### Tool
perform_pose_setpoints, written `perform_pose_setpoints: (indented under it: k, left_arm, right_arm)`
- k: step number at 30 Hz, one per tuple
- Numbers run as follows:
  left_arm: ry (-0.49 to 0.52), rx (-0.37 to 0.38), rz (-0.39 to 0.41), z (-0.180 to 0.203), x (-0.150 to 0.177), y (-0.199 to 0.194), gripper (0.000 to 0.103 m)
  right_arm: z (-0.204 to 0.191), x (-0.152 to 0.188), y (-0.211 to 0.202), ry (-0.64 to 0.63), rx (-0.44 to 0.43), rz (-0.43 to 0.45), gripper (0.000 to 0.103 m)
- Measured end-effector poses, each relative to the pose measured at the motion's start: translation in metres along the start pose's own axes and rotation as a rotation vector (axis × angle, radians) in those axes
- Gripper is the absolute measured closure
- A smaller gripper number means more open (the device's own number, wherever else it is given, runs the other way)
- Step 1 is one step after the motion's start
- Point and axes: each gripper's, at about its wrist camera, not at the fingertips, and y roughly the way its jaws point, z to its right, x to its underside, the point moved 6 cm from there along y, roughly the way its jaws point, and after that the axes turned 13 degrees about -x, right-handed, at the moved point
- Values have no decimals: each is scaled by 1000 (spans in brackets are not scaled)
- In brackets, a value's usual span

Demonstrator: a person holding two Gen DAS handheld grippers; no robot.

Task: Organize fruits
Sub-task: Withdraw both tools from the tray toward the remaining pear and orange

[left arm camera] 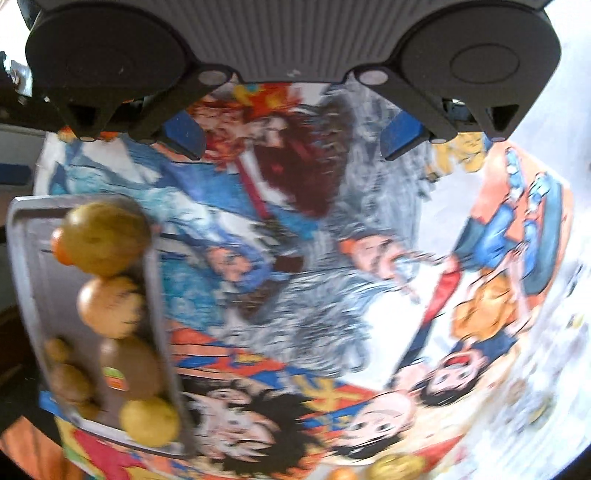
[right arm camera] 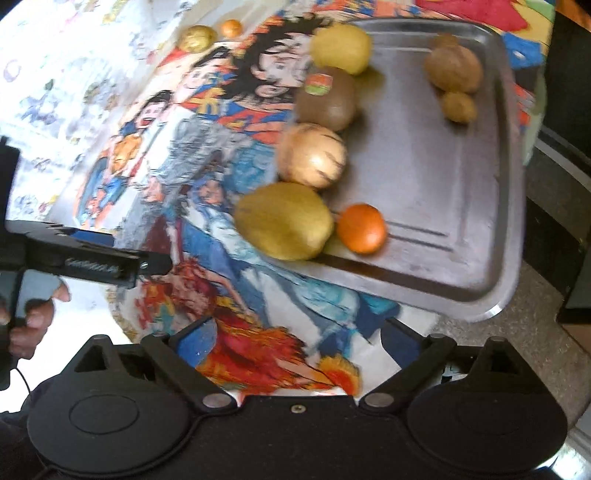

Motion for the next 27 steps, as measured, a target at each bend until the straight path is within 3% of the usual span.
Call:
perform_pose_setpoints:
  k: [6,15,21,27]
  left_arm:
    - [-64,-25,-13,-28,-4,8,1]
    - [-142,-80,65,-68,-37,6,1]
    - [-150,-126,193,-87,-74,2,1]
    - [-4,-184,433,-82,-116,-14,1]
  right_arm:
    - [-28,-19,2,-102,-23,-18,5]
    - [-64,-65,-3,-280,-5,34,1]
    - [-66,-106,-10,-417,53,104,1]
    - [-57,-159,-8,-578,172,150,1]
